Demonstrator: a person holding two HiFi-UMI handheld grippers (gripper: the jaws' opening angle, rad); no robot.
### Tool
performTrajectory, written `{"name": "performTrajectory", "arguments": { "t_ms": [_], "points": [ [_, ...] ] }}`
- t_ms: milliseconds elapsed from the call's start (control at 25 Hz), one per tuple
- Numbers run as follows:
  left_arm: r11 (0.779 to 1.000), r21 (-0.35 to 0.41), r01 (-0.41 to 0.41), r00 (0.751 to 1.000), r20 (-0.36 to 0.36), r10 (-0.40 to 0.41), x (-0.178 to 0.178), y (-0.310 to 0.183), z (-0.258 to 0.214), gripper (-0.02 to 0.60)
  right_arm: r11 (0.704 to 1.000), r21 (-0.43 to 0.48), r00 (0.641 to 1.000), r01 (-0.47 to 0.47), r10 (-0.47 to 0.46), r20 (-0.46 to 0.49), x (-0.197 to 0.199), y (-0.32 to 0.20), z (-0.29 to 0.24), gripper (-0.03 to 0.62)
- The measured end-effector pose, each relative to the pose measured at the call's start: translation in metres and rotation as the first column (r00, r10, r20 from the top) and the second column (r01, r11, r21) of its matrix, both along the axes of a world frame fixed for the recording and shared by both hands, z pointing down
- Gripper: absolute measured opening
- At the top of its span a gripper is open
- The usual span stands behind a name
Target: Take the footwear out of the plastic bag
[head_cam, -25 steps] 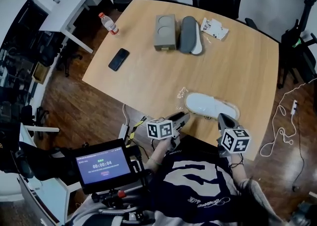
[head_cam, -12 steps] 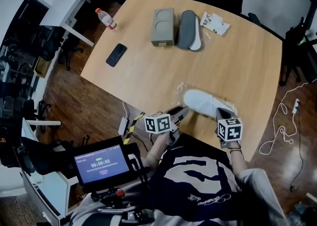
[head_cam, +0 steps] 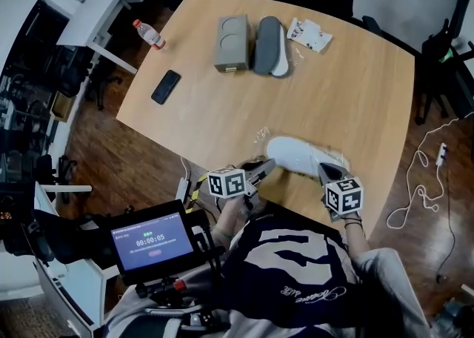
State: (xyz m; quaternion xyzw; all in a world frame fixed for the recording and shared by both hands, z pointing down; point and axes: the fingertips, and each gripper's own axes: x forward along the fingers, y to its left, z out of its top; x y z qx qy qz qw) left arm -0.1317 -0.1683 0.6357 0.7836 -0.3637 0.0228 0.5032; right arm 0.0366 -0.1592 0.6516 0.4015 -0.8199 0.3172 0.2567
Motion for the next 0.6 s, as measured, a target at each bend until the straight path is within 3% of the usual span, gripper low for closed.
{"name": "performTrajectory", "arguments": {
  "t_ms": [200, 400, 600],
  "points": [
    [0.999, -0.039, -0.022, 0.997, -0.068, 0.019, 0.008, -0.014, -0.002, 0.209, 0.999, -0.044, 0.999, 0.007, -0.005, 0.042, 0.003, 0.001, 0.001, -0.005],
    [0.989, -0.148, 0.010, 0.981, -0.190, -0.039, 0.015, -0.031, 0.002, 0.204, 0.998, -0.050, 0.999, 0.024, -0.021, 0.049, 0.003, 0.001, 0.000, -0.005],
    [0.977, -0.207, 0.048, 0.970, -0.224, -0.096, 0.018, -0.036, 0.011, 0.115, 0.998, -0.043, 0.998, 0.049, -0.047, 0.044, 0.002, 0.004, 0.001, -0.005]
  ]
}}
